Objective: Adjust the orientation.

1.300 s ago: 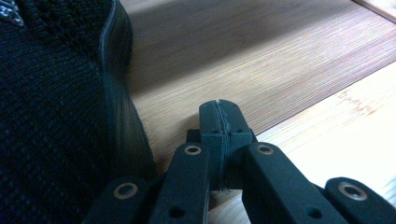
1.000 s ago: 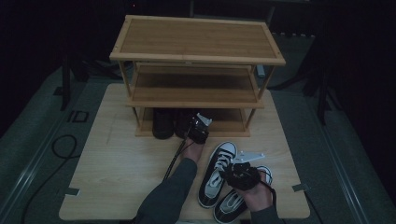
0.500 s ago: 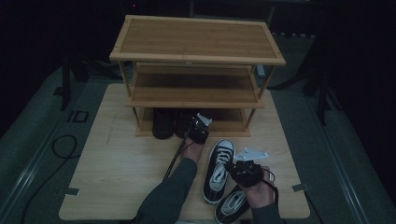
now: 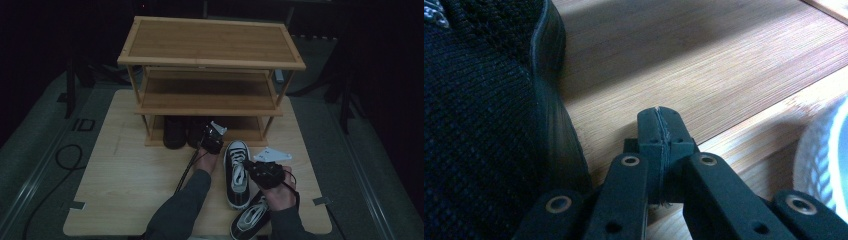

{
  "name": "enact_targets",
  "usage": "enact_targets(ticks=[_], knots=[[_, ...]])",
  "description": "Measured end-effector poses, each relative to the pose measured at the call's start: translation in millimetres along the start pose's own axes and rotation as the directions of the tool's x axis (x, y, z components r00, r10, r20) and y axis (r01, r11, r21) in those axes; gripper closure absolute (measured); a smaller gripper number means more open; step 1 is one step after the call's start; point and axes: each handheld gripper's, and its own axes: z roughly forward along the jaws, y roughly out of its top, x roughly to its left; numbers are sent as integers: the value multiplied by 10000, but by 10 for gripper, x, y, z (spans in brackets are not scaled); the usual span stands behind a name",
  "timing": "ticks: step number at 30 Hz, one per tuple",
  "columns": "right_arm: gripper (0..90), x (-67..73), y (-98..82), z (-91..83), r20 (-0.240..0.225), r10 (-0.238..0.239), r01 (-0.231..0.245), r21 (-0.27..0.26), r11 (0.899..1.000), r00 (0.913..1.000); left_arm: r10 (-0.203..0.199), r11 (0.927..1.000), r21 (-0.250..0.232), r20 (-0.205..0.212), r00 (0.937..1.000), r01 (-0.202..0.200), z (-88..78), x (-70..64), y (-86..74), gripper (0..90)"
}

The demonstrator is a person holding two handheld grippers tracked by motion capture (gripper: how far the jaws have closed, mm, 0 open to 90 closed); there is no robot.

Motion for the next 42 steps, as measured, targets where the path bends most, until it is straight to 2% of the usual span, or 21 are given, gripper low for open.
enact_targets(ticks=[4, 8, 12, 15, 20, 22, 27, 34, 38, 40, 42], knots=[[869, -121, 87, -19, 117, -239, 242, -270, 9993, 9996, 6, 10000, 4, -17, 10000, -6, 0, -2, 0, 897], [869, -259, 105, 56, -14, -192, 191, -315, 9993, 9998, 1, 10000, 2, -18, 10000, -1, 0, -3, 0, 897], [869, -371, 76, 140, -70, -72, 71, -190, 9998, 9999, -4, 10000, -12, -6, 10000, 4, 1, -1, 0, 897], [868, -434, 43, 135, -115, 152, -153, -150, 9998, 9998, 13, 10000, 6, -22, 10000, -13, 0, -3, 0, 897], [867, -467, -14, 126, -40, 349, -349, 98, 9993, 9994, 20, 10000, -3, -24, 10000, -20, 0, -4, 0, 897], [861, -462, -12, 131, 15, 355, -355, 229, 9991, 9994, 12, 10000, 7, -28, 10000, -12, -1, -4, 0, 897], [814, -412, -22, 133, 516, 131, -166, 677, 9976, 9986, -1, 10000, 2, -25, 10000, 1, 0, -3, 0, 897], [777, -407, -99, 105, 872, 152, -252, 1155, 9930, 9961, 4, 10000, 6, -24, 10000, -4, 0, -3, 0, 897], [765, -472, -116, 119, 751, 484, -591, 1468, 9874, 9960, 18, 10000, -5, -24, 10000, -18, 1, -4, 0, 897], [768, -499, -92, 156, 576, 560, -654, 1781, 9818, 9968, 18, 10000, -4, -24, 10000, -18, 1, -4, 0, 897], [768, -525, -62, 220, 411, 719, -793, 2235, 9715, 9966, 16, 10000, 9, -30, 10000, -16, 0, -4, 0, 897]])
